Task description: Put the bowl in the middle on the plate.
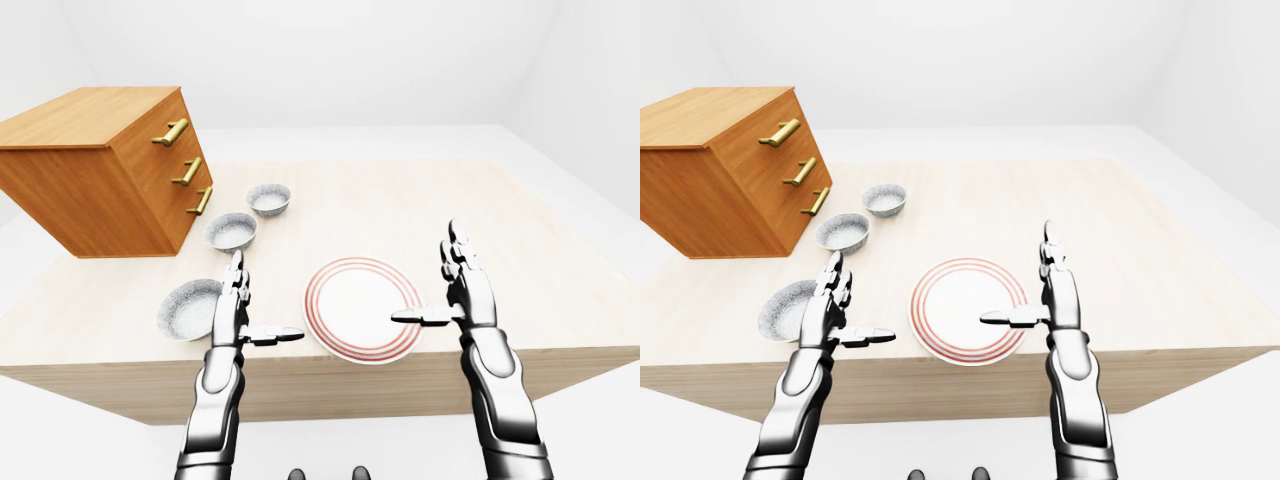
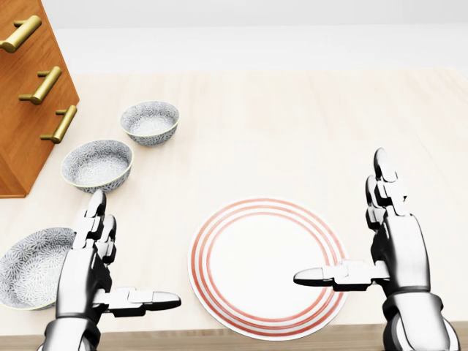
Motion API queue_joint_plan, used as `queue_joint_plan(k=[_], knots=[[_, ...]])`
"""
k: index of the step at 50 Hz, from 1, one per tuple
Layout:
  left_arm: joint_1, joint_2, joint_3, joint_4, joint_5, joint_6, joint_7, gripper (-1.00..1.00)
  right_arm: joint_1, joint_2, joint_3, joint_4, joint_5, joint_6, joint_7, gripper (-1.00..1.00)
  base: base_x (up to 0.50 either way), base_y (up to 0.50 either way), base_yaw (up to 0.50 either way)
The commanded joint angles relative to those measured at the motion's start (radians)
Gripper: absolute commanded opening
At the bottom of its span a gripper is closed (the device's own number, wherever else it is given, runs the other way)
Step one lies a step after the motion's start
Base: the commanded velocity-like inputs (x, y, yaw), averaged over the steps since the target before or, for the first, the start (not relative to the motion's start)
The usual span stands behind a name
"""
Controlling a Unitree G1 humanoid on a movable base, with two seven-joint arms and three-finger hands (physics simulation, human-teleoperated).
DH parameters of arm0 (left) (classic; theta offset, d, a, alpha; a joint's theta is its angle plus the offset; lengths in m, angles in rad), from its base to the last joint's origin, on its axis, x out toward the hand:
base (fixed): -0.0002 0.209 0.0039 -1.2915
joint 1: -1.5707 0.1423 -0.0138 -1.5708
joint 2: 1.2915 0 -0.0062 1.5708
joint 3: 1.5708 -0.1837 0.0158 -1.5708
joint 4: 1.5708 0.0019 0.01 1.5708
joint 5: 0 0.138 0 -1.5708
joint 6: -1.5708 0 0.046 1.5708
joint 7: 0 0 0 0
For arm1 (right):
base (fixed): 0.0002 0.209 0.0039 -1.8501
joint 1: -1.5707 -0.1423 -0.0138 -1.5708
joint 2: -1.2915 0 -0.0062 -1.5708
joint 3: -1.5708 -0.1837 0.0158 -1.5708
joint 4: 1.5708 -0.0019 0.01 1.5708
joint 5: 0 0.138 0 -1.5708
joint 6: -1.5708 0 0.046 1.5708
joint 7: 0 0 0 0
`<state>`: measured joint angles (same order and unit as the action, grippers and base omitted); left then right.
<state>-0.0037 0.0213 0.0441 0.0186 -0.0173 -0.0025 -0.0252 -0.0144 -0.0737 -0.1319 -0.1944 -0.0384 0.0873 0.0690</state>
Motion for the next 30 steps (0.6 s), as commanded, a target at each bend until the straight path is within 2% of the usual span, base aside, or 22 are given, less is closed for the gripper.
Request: queue_joint_plan(k=[1,6,11,16,17,20,22,25,30], knots=[[0.015,-0.003,-0.004,-0.041,0.005,0.028,0.001,1.00,-0.004,-0.044,-0.096,-0.097,-0.005,0.000,0.051,1.00,0.00,0.00,0.00],[0.014,-0.003,-0.003,-0.042,0.005,0.031,0.000,1.00,-0.030,-0.078,-0.163,-0.113,0.009,0.000,0.071,1.00,0.00,0.00,0.00],[0.009,-0.001,-0.002,-0.023,0.007,0.019,-0.001,1.00,-0.029,-0.110,-0.220,-0.128,0.015,0.000,0.095,1.00,0.00,0.00,0.00],[0.017,-0.003,-0.005,-0.045,0.009,0.032,0.001,1.00,-0.031,-0.139,-0.287,-0.143,0.037,0.000,0.116,1.00,0.00,0.00,0.00],[0.008,-0.002,-0.001,-0.020,0.007,0.016,0.000,1.00,-0.040,-0.156,-0.328,-0.165,0.052,0.000,0.110,1.00,0.00,0.00,0.00],[-0.002,0.000,0.001,0.007,0.006,-0.002,-0.001,1.00,-0.048,-0.217,-0.423,-0.188,0.098,0.000,0.140,1.00,0.00,0.00,0.00],[0.002,-0.001,-0.001,-0.004,0.006,0.007,0.000,1.00,-0.061,-0.258,-0.490,-0.209,0.126,0.000,0.149,1.00,0.00,0.00,0.00],[0.009,-0.002,-0.004,-0.028,0.009,0.023,0.002,1.00,-0.063,-0.286,-0.530,-0.188,0.141,0.000,0.163,1.00,0.00,0.00,0.00],[0.005,-0.001,-0.001,-0.016,0.007,0.016,0.002,1.00,-0.041,-0.288,-0.560,-0.133,0.144,0.000,0.170,1.00,0.00,0.00,0.00]])
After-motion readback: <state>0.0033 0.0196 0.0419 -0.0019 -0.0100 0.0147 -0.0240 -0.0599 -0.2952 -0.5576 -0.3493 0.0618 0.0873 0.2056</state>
